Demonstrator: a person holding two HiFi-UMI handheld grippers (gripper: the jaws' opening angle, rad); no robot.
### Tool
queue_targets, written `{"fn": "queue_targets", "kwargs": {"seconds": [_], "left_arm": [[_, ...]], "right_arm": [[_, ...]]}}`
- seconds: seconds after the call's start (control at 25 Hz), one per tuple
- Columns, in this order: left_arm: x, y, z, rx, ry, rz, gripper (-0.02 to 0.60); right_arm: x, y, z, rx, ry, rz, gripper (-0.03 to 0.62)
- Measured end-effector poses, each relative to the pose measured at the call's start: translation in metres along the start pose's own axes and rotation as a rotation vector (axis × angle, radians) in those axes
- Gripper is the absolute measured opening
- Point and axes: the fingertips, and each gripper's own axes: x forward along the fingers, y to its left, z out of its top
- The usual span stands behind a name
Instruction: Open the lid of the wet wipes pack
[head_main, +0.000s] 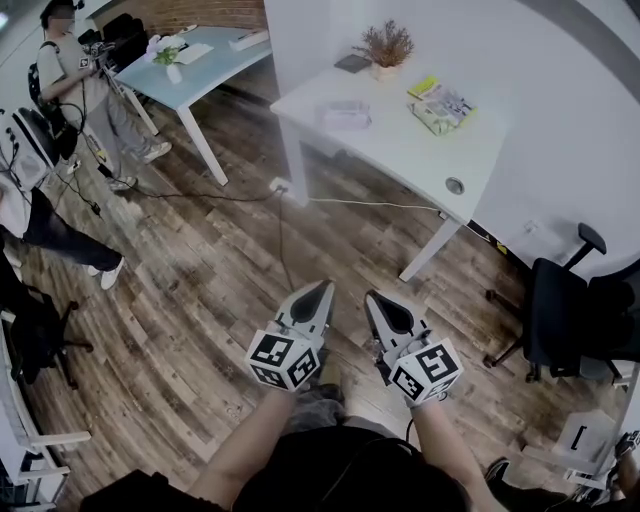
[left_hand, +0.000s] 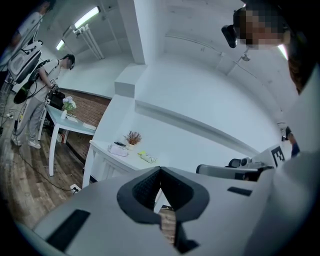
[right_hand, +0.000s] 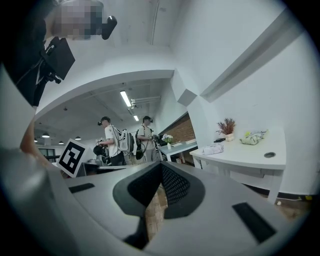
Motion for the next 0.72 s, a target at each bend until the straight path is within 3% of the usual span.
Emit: {"fn": "queue_targets", "kwargs": {"seconds": [0.4, 0.72], "left_arm": [[0.016, 0.032, 0.015, -0.017, -0.034, -0.014, 0.012], [0.034, 0.058, 0.029, -0.023, -0.051, 0.016, 0.012]], "right_arm": [[0.028, -0.008, 0.003, -0.002, -0.016, -0.009, 0.02], [0.055, -0.035, 0.006, 0.018, -0.015, -0.016, 0.02]]}}
